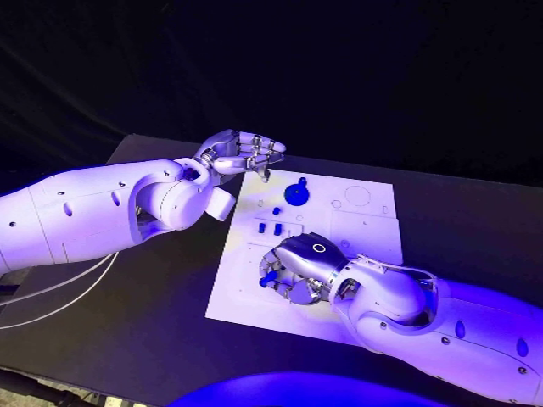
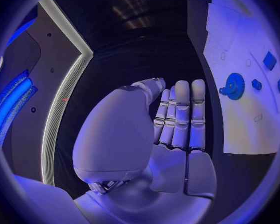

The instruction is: Assemble the parts on the task board

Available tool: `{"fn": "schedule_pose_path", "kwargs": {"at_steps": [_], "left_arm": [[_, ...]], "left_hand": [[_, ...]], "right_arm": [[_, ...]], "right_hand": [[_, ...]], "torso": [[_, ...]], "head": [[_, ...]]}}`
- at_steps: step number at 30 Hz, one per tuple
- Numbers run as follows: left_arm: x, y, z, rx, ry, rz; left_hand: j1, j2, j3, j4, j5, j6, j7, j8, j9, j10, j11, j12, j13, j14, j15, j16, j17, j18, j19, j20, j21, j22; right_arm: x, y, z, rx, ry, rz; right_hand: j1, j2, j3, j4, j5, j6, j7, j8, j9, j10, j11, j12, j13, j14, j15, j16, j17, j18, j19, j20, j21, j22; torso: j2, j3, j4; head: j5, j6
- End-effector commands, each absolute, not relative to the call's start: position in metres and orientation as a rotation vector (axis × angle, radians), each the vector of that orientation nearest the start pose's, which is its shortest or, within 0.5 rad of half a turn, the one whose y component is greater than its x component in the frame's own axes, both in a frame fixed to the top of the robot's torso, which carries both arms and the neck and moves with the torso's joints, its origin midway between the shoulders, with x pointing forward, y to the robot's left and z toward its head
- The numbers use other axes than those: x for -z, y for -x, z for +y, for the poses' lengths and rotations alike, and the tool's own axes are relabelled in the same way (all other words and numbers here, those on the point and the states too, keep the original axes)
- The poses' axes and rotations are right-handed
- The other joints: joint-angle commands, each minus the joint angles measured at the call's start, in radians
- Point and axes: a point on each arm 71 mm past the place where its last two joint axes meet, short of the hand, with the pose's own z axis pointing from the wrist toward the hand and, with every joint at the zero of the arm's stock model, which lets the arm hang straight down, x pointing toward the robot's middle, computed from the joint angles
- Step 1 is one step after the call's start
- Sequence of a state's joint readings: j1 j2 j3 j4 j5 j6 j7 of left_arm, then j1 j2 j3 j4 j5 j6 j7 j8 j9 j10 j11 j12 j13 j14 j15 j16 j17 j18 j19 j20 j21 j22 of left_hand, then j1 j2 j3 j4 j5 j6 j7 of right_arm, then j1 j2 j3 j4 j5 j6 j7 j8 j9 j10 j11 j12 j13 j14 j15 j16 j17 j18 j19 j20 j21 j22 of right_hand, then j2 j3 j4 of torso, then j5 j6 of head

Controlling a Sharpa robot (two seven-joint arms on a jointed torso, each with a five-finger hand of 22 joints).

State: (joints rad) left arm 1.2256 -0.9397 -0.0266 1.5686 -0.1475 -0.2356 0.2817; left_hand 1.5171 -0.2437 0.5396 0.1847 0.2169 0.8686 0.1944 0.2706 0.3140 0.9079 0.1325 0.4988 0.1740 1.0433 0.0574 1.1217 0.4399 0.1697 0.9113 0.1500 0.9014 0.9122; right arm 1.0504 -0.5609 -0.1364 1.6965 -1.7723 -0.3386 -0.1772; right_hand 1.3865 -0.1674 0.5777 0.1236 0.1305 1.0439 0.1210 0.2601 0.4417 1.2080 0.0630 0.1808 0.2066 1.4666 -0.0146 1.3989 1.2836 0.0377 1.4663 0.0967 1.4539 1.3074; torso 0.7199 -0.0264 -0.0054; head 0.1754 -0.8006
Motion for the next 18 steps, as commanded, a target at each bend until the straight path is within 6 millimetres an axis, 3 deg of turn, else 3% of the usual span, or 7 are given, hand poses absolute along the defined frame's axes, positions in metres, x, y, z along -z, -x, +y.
{"fn": "schedule_pose_path", "kwargs": {"at_steps": [1,8,12,18], "left_arm": [[0.1611,-0.4830,0.2355,1.503,0.984,1.541],[0.1611,-0.4829,0.2357,1.502,0.985,1.543],[0.1612,-0.4830,0.2357,1.502,0.985,1.544],[0.1612,-0.4830,0.2358,1.501,0.985,1.544]], "left_hand": [[-0.004,-0.001,0.003,0.000,0.001,-0.003,0.001,-0.003,0.001,-0.009,-0.001,0.004,-0.002,-0.002,-0.003,-0.005,-0.001,0.015,0.000,-0.001,-0.003,-0.002],[-0.004,-0.001,0.003,0.000,0.001,-0.003,0.001,-0.003,0.001,-0.009,-0.001,0.004,-0.002,-0.002,-0.003,-0.005,-0.001,0.015,0.000,-0.001,-0.003,-0.002],[-0.004,-0.001,0.003,0.000,0.001,-0.003,0.001,-0.003,0.001,-0.009,-0.001,0.004,-0.002,-0.002,-0.003,-0.005,-0.001,0.015,0.000,-0.001,-0.003,-0.002],[-0.004,-0.001,0.003,0.000,0.001,-0.003,0.001,-0.003,0.001,-0.009,-0.001,0.004,-0.002,-0.002,-0.003,-0.005,-0.001,0.015,0.000,-0.001,-0.003,-0.002]], "right_arm": [[0.2469,-0.3630,-0.0188,-0.913,0.629,1.642],[0.2453,-0.3621,-0.0138,-0.926,0.624,1.621],[0.2451,-0.3617,-0.0116,-0.931,0.623,1.616],[0.2450,-0.3617,-0.0110,-0.933,0.620,1.612]], "right_hand": [[0.006,-0.001,-0.002,-0.007,0.003,0.000,0.005,0.004,0.001,-0.001,-0.003,0.002,0.001,0.045,-0.002,-0.002,-0.003,-0.009,0.047,-0.009,-0.005,0.219],[-0.029,-0.029,-0.003,0.001,-0.007,-0.095,0.035,-0.058,-0.022,-0.035,0.019,-0.011,0.002,0.040,0.016,-0.014,-0.021,-0.006,0.039,0.004,-0.023,0.214],[-0.045,-0.043,-0.009,0.008,-0.004,-0.116,0.034,-0.074,-0.028,-0.041,0.021,-0.011,0.003,0.039,0.019,-0.014,-0.023,-0.005,0.037,0.008,-0.027,0.213],[-0.047,-0.045,-0.010,0.008,-0.002,-0.119,0.034,-0.076,-0.028,-0.041,0.021,-0.011,0.004,0.039,0.019,-0.015,-0.023,-0.005,0.037,0.009,-0.028,0.212]], "torso": [[0.000,-0.0001,-0.0001],[0.000,-0.0003,0.0000],[0.000,0.0002,0.0006],[0.000,0.0001,-0.0003]], "head": [[0.001,0.000],[-0.001,0.000],[-0.001,0.000],[-0.001,0.000]]}}
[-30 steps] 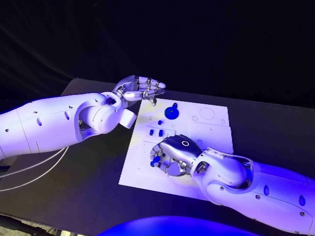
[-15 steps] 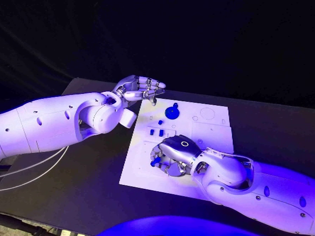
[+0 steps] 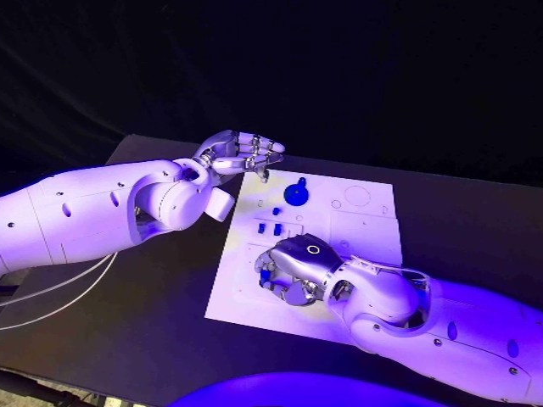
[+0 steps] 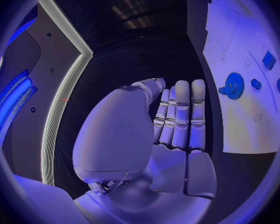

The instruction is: Assemble the parts on the task board

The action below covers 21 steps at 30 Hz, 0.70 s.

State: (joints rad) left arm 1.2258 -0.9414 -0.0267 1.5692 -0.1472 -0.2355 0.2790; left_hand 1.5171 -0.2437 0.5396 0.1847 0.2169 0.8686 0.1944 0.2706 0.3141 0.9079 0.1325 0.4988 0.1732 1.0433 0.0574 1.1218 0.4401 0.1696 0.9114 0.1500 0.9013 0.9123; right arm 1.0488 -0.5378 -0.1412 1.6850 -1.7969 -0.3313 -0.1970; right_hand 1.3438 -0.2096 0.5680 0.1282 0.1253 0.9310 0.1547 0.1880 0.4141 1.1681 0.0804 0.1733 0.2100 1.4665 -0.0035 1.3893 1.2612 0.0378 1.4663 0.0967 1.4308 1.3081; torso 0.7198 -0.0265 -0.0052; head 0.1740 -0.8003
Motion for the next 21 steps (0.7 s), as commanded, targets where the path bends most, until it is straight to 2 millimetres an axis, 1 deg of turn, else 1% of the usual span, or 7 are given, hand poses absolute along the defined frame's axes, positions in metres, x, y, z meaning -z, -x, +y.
{"fn": "schedule_pose_path", "kwargs": {"at_steps": [1,10,16,21], "left_arm": [[0.1612,-0.4830,0.2358,1.501,0.985,1.544],[0.1613,-0.4830,0.2363,1.500,0.986,1.544],[0.1612,-0.4830,0.2369,1.498,0.987,1.543],[0.1613,-0.4831,0.2374,1.496,0.987,1.542]], "left_hand": [[-0.004,-0.001,0.003,0.000,0.001,-0.003,0.001,-0.003,0.001,-0.009,-0.001,0.004,-0.001,-0.002,-0.003,-0.005,-0.001,0.015,0.000,-0.001,-0.003,-0.002],[-0.004,-0.001,0.003,0.000,0.001,-0.003,0.001,-0.003,0.001,-0.009,-0.001,0.004,-0.001,-0.002,-0.003,-0.005,-0.001,0.015,0.000,-0.001,-0.003,-0.002],[-0.004,-0.001,0.003,0.000,0.001,-0.003,0.001,-0.003,0.001,-0.009,-0.001,0.004,-0.001,-0.002,-0.003,-0.005,-0.001,0.015,0.000,-0.001,-0.003,-0.002],[-0.004,-0.001,0.003,0.000,0.001,-0.003,0.001,-0.003,0.001,-0.009,-0.001,0.004,-0.001,-0.002,-0.003,-0.005,-0.001,0.015,0.000,-0.001,-0.003,-0.002]], "right_arm": [[0.2449,-0.3616,-0.0109,-0.934,0.619,1.611],[0.2432,-0.3617,-0.0124,-0.940,0.600,1.594],[0.2386,-0.3583,-0.0152,-0.961,0.575,1.564],[0.2353,-0.3541,-0.0176,-0.976,0.566,1.554]], "right_hand": [[-0.005,-0.004,-0.001,0.004,0.003,-0.007,0.000,-0.005,-0.001,-0.001,0.003,-0.003,0.001,0.039,0.007,-0.005,0.000,-0.005,0.038,0.009,-0.004,0.212],[-0.009,-0.007,-0.004,0.006,0.005,-0.005,0.000,-0.004,-0.001,-0.002,0.003,-0.003,0.001,0.039,0.007,-0.007,-0.004,-0.004,0.035,0.009,-0.008,0.211],[-0.032,-0.027,-0.024,0.018,-0.004,-0.018,-0.003,-0.015,-0.004,-0.019,0.004,-0.004,0.004,0.037,0.008,-0.010,-0.009,-0.001,0.030,0.011,-0.021,0.207],[-0.034,-0.030,-0.028,0.019,-0.004,-0.017,-0.003,-0.015,-0.003,-0.020,0.003,-0.003,0.005,0.037,0.008,-0.010,-0.009,-0.002,0.031,0.011,-0.020,0.207]], "torso": [[0.000,0.0003,-0.0003],[0.000,0.0009,-0.0005],[0.001,0.0011,0.0002],[-0.001,0.0007,-0.0011]], "head": [[0.001,-0.001],[0.001,-0.001],[0.002,0.000],[0.002,0.000]]}}
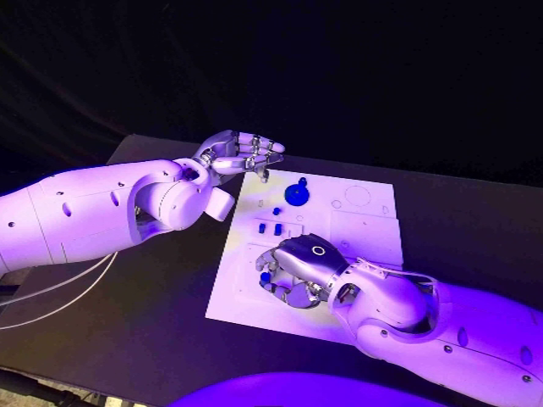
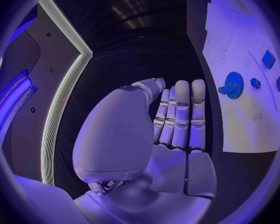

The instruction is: Assemble the parts on the task board

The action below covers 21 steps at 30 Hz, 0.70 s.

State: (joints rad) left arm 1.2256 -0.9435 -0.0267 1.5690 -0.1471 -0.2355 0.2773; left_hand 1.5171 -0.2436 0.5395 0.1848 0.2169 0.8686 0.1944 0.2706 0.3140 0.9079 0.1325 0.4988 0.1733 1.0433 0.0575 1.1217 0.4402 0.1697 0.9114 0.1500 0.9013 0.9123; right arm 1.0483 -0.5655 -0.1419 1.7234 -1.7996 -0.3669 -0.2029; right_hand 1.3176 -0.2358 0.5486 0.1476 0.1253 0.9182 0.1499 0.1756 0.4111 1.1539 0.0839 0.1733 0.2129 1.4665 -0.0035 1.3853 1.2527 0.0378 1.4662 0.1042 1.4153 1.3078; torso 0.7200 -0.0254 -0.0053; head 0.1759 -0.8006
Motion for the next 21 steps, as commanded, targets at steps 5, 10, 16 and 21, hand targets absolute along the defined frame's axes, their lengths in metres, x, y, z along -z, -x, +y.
{"fn": "schedule_pose_path", "kwargs": {"at_steps": [5,10,16,21], "left_arm": [[0.161,-0.483,0.237,1.496,0.988,1.542],[0.161,-0.483,0.238,1.493,0.989,1.541],[0.162,-0.484,0.239,1.491,0.990,1.540],[0.163,-0.484,0.239,1.489,0.994,1.540]], "left_hand": [[-0.004,-0.001,0.003,0.000,0.001,-0.003,0.001,-0.003,0.001,-0.009,-0.001,0.004,-0.001,-0.002,-0.003,-0.005,-0.001,0.015,0.000,-0.001,-0.003,-0.002],[-0.004,-0.001,0.003,0.000,0.001,-0.003,0.001,-0.003,0.001,-0.009,-0.001,0.004,-0.001,-0.002,-0.003,-0.005,-0.001,0.015,0.000,-0.001,-0.003,-0.002],[-0.004,-0.001,0.003,0.000,0.001,-0.003,0.001,-0.003,0.001,-0.009,-0.001,0.004,-0.001,-0.002,-0.003,-0.005,-0.001,0.015,0.000,-0.001,-0.003,-0.002],[-0.004,-0.001,0.003,0.000,0.001,-0.003,0.001,-0.003,0.001,-0.009,-0.001,0.004,-0.001,-0.002,-0.003,-0.005,-0.001,0.015,0.000,-0.001,-0.003,-0.002]], "right_arm": [[0.234,-0.354,-0.022,-0.971,0.550,1.551],[0.229,-0.354,-0.029,-0.973,0.509,1.520],[0.213,-0.357,-0.044,-0.988,0.449,1.455],[0.194,-0.370,-0.074,-0.994,0.322,1.458]], "right_hand": [[-0.025,-0.019,-0.034,0.012,0.007,-0.016,0.004,-0.011,-0.003,-0.018,0.001,0.000,0.005,0.037,0.009,-0.004,0.002,0.000,0.027,0.004,-0.012,0.205],[-0.033,-0.029,-0.092,0.032,0.010,-0.048,0.013,-0.031,-0.008,-0.065,0.008,0.004,0.009,0.027,0.016,-0.019,-0.022,0.009,0.008,0.009,-0.054,0.192],[0.014,0.004,-0.240,0.079,0.020,-0.061,0.013,-0.038,-0.003,-0.119,0.008,0.059,0.029,0.017,0.014,-0.036,-0.050,0.015,-0.002,0.010,-0.087,0.182],[0.043,0.023,-0.252,0.094,0.027,-0.031,0.016,-0.025,0.002,-0.095,0.012,0.093,0.038,0.017,0.017,-0.043,-0.061,0.012,0.005,0.011,-0.077,0.186]], "torso": [[-0.001,-0.0006,-0.0002],[-0.001,-0.0001,-0.0007],[-0.002,0.0003,-0.0011],[-0.006,-0.0006,-0.0023]], "head": [[-0.001,0.002],[-0.002,0.005],[-0.011,0.013],[-0.032,0.027]]}}
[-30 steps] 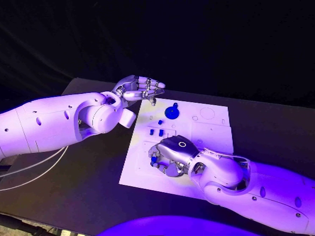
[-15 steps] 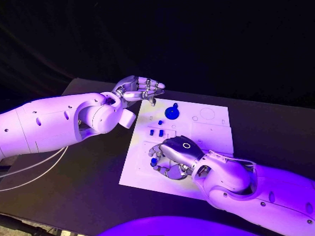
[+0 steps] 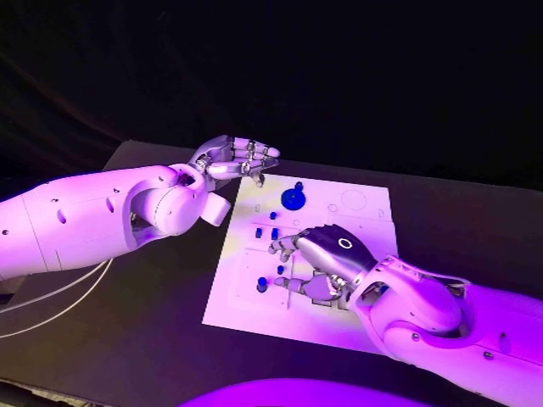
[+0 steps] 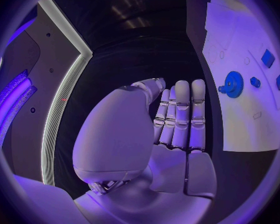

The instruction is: Assemble the parts on the task board

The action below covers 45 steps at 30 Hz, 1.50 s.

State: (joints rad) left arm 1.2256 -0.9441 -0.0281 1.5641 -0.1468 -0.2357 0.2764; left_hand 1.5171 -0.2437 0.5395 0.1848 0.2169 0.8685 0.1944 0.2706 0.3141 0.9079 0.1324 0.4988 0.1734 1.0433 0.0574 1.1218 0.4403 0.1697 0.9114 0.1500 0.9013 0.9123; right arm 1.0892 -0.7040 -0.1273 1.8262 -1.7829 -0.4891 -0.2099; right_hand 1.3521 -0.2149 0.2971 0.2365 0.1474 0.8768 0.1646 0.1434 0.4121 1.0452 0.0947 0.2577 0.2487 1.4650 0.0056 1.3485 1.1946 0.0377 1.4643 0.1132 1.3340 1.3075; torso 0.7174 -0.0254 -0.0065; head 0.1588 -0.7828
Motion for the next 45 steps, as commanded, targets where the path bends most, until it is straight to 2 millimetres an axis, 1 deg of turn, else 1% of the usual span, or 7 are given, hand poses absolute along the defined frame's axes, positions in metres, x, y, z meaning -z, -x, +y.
{"fn": "schedule_pose_path", "kwargs": {"at_steps": [1,7,9,11,17,22,45], "left_arm": [[0.163,-0.484,0.239,1.488,0.995,1.541],[0.166,-0.485,0.239,1.484,1.002,1.545],[0.166,-0.484,0.239,1.483,1.003,1.546],[0.167,-0.484,0.240,1.481,1.004,1.546],[0.168,-0.484,0.241,1.475,1.007,1.547],[0.169,-0.484,0.241,1.474,1.009,1.549],[0.170,-0.483,0.243,1.473,1.011,1.551]], "left_hand": [[-0.004,-0.001,0.003,0.000,0.001,-0.003,0.001,-0.003,0.001,-0.009,-0.001,0.004,-0.001,-0.002,-0.003,-0.005,-0.001,0.015,0.000,-0.001,-0.003,-0.002],[-0.004,-0.001,0.003,0.000,0.001,-0.003,0.001,-0.003,0.001,-0.009,-0.001,0.004,-0.001,-0.002,-0.003,-0.005,-0.001,0.015,0.000,-0.001,-0.003,-0.002],[-0.004,-0.001,0.003,0.000,0.001,-0.003,0.001,-0.003,0.001,-0.009,-0.001,0.004,-0.001,-0.002,-0.003,-0.005,-0.001,0.015,0.000,-0.001,-0.003,-0.002],[-0.006,-0.001,0.004,-0.001,0.001,-0.003,0.001,-0.003,0.001,-0.010,-0.001,0.006,-0.002,-0.001,-0.002,-0.005,-0.004,0.015,0.001,-0.002,-0.004,-0.002],[-0.006,-0.001,0.005,-0.002,0.001,-0.003,0.001,-0.003,0.001,-0.010,-0.001,0.007,-0.002,-0.001,-0.003,-0.005,-0.004,0.015,0.001,-0.002,-0.004,-0.002],[-0.006,-0.001,0.005,-0.002,0.001,-0.003,0.001,-0.003,0.001,-0.010,-0.001,0.007,-0.002,-0.001,-0.003,-0.005,-0.004,0.015,0.001,-0.002,-0.004,-0.002],[-0.007,0.000,0.006,-0.003,0.001,-0.002,0.001,-0.003,0.002,-0.009,-0.002,0.008,-0.002,-0.001,-0.003,-0.006,-0.005,0.015,0.001,-0.002,-0.004,-0.002]], "right_arm": [[0.189,-0.376,-0.086,-0.985,0.275,1.485],[0.179,-0.400,-0.157,-0.861,0.017,1.682],[0.180,-0.401,-0.177,-0.813,-0.041,1.727],[0.182,-0.399,-0.195,-0.763,-0.089,1.763],[0.194,-0.385,-0.224,-0.648,-0.147,1.824],[0.207,-0.372,-0.231,-0.558,-0.140,1.846],[0.245,-0.354,-0.201,-0.510,-0.121,1.907]], "right_hand": [[0.015,0.008,0.002,0.007,0.007,0.020,0.003,0.011,0.003,0.023,0.001,0.017,0.004,0.020,0.008,-0.006,-0.001,0.011,0.009,0.002,0.009,0.188],[-0.009,0.014,-0.008,0.048,0.028,0.115,-0.041,0.079,0.030,0.229,-0.052,0.214,0.126,0.044,-0.034,0.035,0.057,-0.014,0.065,-0.030,0.133,0.230],[-0.066,0.024,-0.047,0.042,0.078,0.109,-0.058,0.121,0.066,0.275,-0.080,0.624,0.550,0.062,-0.054,0.078,0.109,-0.029,0.092,-0.055,0.198,0.252],[-0.075,0.030,-0.079,0.053,0.086,0.086,-0.057,0.160,0.103,0.306,-0.071,0.906,0.856,0.074,-0.051,0.127,0.188,-0.034,0.100,-0.051,0.221,0.259],[-0.091,0.035,-0.119,0.055,0.075,0.062,-0.055,0.186,0.131,0.331,-0.065,1.022,0.991,0.079,-0.046,0.151,0.226,-0.038,0.107,-0.047,0.237,0.263],[-0.108,0.041,-0.149,0.056,0.067,0.060,-0.057,0.198,0.141,0.351,-0.066,1.066,1.042,0.082,-0.045,0.162,0.245,-0.038,0.107,-0.046,0.237,0.263],[-0.152,0.057,-0.229,0.057,0.103,0.056,-0.060,0.215,0.154,0.352,-0.068,1.079,1.065,0.083,-0.047,0.168,0.253,-0.038,0.107,-0.048,0.237,0.263]], "torso": [[-0.004,-0.0007,-0.0019],[-0.014,-0.0033,-0.0106],[-0.017,-0.0035,-0.0153],[-0.018,-0.0025,-0.0213],[-0.024,-0.0015,-0.0340],[-0.027,-0.0007,-0.0360],[-0.025,-0.0028,-0.0348]], "head": [[-0.023,0.011],[-0.076,0.015],[-0.093,0.016],[-0.107,0.014],[-0.134,0.009],[-0.148,0.001],[-0.148,-0.010]]}}
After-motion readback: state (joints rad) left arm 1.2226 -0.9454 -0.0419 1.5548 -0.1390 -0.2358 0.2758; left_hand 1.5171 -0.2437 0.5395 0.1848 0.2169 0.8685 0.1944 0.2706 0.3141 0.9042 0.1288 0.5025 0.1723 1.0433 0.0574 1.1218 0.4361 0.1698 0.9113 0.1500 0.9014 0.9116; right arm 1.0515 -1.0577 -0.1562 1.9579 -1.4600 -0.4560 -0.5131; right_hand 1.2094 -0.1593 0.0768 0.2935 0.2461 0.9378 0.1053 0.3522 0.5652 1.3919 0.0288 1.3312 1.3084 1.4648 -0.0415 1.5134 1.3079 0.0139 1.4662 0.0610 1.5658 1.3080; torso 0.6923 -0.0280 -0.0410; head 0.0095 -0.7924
